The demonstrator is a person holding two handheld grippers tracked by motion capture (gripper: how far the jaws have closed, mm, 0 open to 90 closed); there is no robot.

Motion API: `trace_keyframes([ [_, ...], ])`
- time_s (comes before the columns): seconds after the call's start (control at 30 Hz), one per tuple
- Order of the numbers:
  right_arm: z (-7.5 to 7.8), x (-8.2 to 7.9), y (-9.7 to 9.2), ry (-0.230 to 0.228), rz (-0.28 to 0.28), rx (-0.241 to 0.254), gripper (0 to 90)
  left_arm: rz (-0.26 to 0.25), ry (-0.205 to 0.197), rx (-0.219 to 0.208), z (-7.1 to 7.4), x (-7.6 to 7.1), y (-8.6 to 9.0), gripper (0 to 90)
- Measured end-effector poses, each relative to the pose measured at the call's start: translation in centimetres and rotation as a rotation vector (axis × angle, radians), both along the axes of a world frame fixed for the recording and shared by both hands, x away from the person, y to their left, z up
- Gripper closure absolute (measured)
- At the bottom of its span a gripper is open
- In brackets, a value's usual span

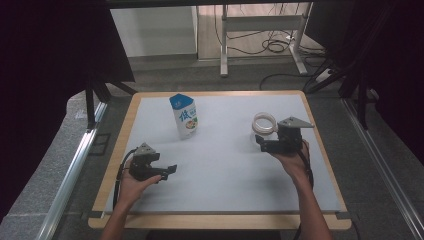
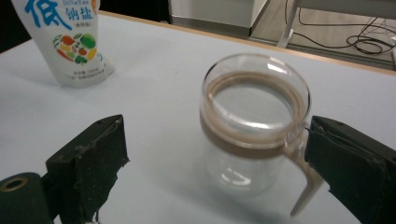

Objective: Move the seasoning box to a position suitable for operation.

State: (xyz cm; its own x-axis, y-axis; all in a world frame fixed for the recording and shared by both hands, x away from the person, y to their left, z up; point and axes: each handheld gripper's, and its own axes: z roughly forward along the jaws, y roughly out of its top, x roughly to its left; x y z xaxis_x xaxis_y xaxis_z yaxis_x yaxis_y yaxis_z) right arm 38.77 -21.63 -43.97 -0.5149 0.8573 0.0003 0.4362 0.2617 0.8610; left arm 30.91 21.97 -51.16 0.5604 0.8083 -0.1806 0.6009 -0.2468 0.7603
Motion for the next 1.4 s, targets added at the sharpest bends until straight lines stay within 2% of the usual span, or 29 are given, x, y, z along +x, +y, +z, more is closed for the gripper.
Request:
trace_keyframes([
  [0.03, 0.1, 1.0, 0.3, 0.001, 0.002, -0.015, 5.3, -0.002, -0.002, 0.002, 0.0, -0.1, 0.0, 12.4],
  [0.07, 0.1, 1.0, 0.3, 0.001, 0.002, -0.015, 5.3, -0.004, -0.001, 0.001, 0.0, -0.1, -0.1, 12.4],
  [0.1, 0.1, 2.0, 0.5, 0.010, -0.008, -0.033, 4.3, -0.011, 0.001, 0.005, 0.0, -0.1, -0.1, 12.4],
  [0.13, 0.1, 2.0, 0.5, 0.010, -0.008, -0.033, 4.3, -0.011, 0.001, 0.005, 0.0, -0.1, -0.1, 12.3],
  [0.23, -0.2, 3.8, 0.4, 0.030, -0.029, -0.041, 2.9, -0.010, 0.006, 0.009, -0.2, -0.2, -0.1, 12.1],
  [0.43, -0.7, 5.2, 0.4, 0.040, -0.027, -0.019, 2.4, -0.010, 0.004, 0.008, -0.1, -0.2, 0.0, 12.1],
  [0.5, -1.0, 5.7, 0.6, 0.065, -0.028, -0.037, 1.4, -0.009, 0.004, 0.008, -0.1, -0.2, 0.0, 12.1],
  [0.73, -1.7, 7.4, 1.3, 0.084, -0.025, -0.063, 1.3, -0.014, 0.007, 0.015, -0.2, -0.2, -0.2, 12.1],
  [0.83, -2.2, 7.7, 1.5, 0.096, -0.028, -0.078, 1.3, -0.016, 0.008, 0.015, -0.3, -0.2, -0.2, 12.1],
  [0.87, -2.7, 8.0, 1.5, 0.106, -0.033, -0.098, 1.5, -0.013, 0.011, 0.015, -0.3, -0.2, -0.2, 12.1],
  [0.97, -3.1, 8.3, 1.6, 0.124, -0.026, -0.105, 2.4, -0.014, 0.011, 0.016, -0.4, -0.2, -0.1, 12.1],
  [1.0, -3.5, 8.4, 1.7, 0.116, -0.023, -0.141, 3.6, -0.012, 0.011, 0.017, -0.4, -0.2, 0.0, 12.1],
  [1.1, -3.5, 8.4, 1.7, 0.115, -0.009, -0.126, 7.8, -0.009, 0.010, 0.014, -0.4, -0.2, 0.1, 12.1],
  [1.2, -3.2, 8.2, 2.2, 0.096, -0.004, -0.165, 11.3, -0.009, 0.010, 0.015, -0.4, -0.2, 0.0, 12.1],
  [1.4, -3.1, 8.2, 2.1, 0.101, 0.008, -0.163, 11.6, -0.013, 0.011, 0.017, -0.4, -0.2, -0.1, 12.1],
])
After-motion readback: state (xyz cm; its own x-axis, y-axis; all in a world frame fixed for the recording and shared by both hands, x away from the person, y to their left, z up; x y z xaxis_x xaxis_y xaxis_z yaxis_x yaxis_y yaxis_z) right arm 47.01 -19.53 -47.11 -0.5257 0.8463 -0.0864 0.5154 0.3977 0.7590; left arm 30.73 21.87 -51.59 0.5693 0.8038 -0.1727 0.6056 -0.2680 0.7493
